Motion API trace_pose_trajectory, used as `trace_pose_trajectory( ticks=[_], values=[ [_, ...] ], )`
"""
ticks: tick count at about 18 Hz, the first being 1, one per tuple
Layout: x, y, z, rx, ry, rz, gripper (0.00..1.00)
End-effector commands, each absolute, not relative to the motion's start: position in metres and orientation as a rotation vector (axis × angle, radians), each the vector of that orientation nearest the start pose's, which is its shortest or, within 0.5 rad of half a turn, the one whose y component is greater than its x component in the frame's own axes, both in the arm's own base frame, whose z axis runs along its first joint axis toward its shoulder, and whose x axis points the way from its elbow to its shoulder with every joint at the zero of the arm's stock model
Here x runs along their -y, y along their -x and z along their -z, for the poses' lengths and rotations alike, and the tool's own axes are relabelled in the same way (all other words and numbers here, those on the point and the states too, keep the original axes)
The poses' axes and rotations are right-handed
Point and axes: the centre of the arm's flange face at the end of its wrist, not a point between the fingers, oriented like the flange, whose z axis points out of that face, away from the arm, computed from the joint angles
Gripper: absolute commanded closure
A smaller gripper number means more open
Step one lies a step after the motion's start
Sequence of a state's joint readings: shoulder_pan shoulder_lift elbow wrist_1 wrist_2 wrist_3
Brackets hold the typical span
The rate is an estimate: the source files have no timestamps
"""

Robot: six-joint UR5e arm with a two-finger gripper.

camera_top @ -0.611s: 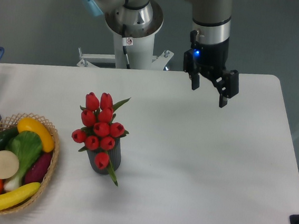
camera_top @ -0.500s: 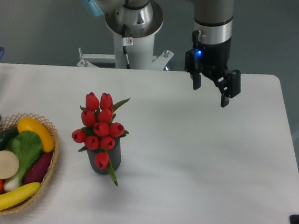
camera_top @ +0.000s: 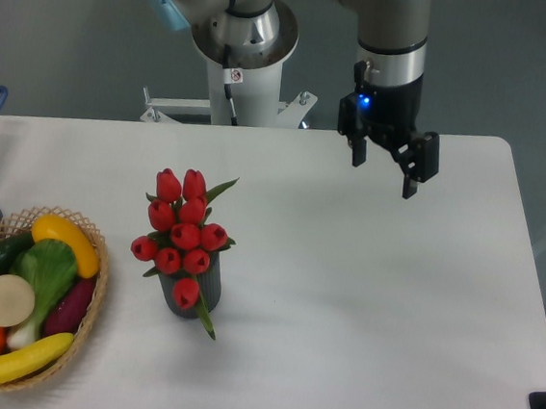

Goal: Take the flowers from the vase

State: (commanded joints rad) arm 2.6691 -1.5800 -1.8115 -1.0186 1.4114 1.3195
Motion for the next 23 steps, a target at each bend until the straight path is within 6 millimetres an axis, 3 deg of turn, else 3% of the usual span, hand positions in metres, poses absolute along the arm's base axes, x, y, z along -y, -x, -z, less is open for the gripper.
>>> trace_pose_trajectory(
  ticks=[8, 11, 15, 23],
  values=[
    [-0.349, 0.35, -0.391, -0.276, 2.855, -0.204, 0.0],
    [-0.354, 0.338, -0.397, -0.234, 2.675, -0.082, 0.0],
    [-0.348, 0.309, -0.387, -0.182, 2.544, 0.039, 0.0],
    [-0.35, 0.282, -0.382, -0.213, 2.328, 0.158, 0.0]
  ],
)
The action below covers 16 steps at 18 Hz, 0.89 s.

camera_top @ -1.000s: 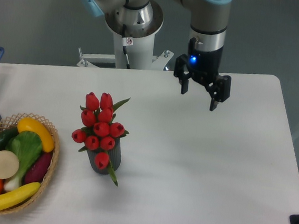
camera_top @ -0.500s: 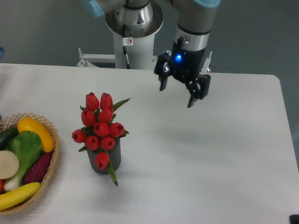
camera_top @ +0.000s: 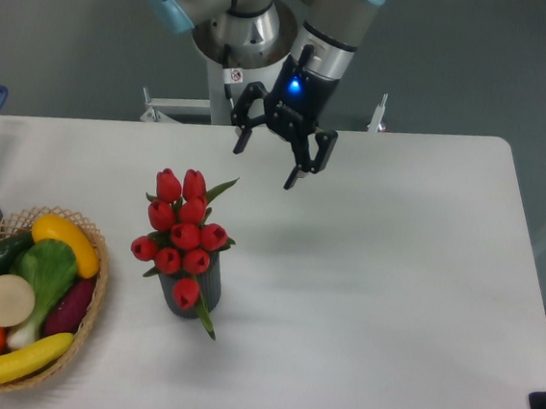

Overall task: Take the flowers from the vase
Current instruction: 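Move the open gripper toward the red tulip bouquet in the vase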

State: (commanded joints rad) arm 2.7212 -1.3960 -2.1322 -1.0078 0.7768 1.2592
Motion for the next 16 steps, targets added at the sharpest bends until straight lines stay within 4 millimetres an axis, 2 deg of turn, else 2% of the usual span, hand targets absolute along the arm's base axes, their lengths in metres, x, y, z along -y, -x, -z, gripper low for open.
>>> trace_pose_trajectory(
  ticks=[4, 8, 11, 13, 16],
  values=[
    [-0.351, 0.274, -0.379, -0.228, 2.243, 0.203, 0.0],
    [-0.359, 0.273, -0.375, -0.325, 2.153, 0.204, 0.0],
    [-0.366, 0.287, -0.375, -0.338, 2.14, 0.183, 0.0],
    [-0.373, 0.303, -0.367, -0.36, 2.122, 0.14, 0.0],
    [-0.377, 0.307, -0.365, -0.369, 2.109, 0.129, 0.0]
  ],
)
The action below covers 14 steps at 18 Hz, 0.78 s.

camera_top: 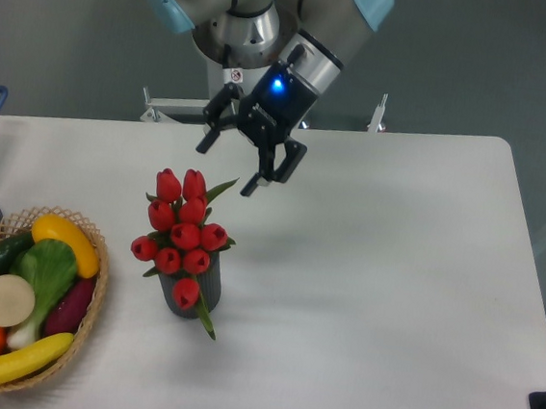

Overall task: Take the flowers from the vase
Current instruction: 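Move the open gripper toward the red tulip bouquet in the vase, then lower the gripper around the tulip stems just above the vase rim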

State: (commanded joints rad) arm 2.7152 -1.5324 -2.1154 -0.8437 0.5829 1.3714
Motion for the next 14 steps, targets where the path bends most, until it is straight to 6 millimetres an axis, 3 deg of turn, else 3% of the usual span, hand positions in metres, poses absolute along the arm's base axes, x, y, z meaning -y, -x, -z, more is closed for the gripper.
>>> trace_pose_trajectory(
  ticks=[8, 14],
  values=[
    [-0.39, 0.333, -0.341, -0.34, 2.117, 0.182, 0.0],
    [-0.422, 0.34, -0.333, -0.296, 2.131, 0.276, 0.0]
  ],
)
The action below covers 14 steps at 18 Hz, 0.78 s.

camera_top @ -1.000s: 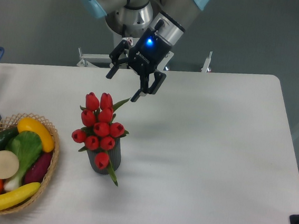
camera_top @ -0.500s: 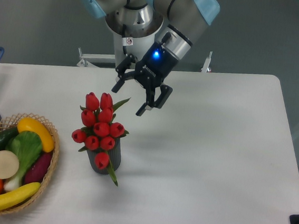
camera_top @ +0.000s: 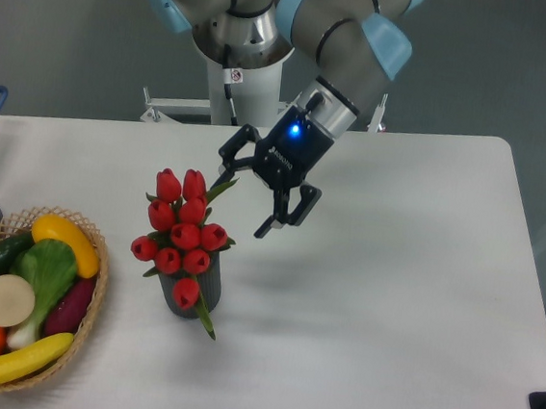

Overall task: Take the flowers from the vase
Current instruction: 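Lower the gripper around the tulip stems just above the vase rim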

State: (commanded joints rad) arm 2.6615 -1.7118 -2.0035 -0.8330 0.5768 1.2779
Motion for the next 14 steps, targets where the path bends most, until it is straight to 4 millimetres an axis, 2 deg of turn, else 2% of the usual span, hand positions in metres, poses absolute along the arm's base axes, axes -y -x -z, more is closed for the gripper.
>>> trace_pose_trajectory(
  ticks=[5, 12, 14],
  values=[
    [-0.438, 0.333, -0.322, -0.343, 2.128, 0.288, 0.0],
    [-0.454, 0.308, -0.326, -0.405, 2.121, 0.308, 0.0],
    [-0.454, 0.307, -0.323, -0.406, 2.124, 0.313, 0.0]
  ],
)
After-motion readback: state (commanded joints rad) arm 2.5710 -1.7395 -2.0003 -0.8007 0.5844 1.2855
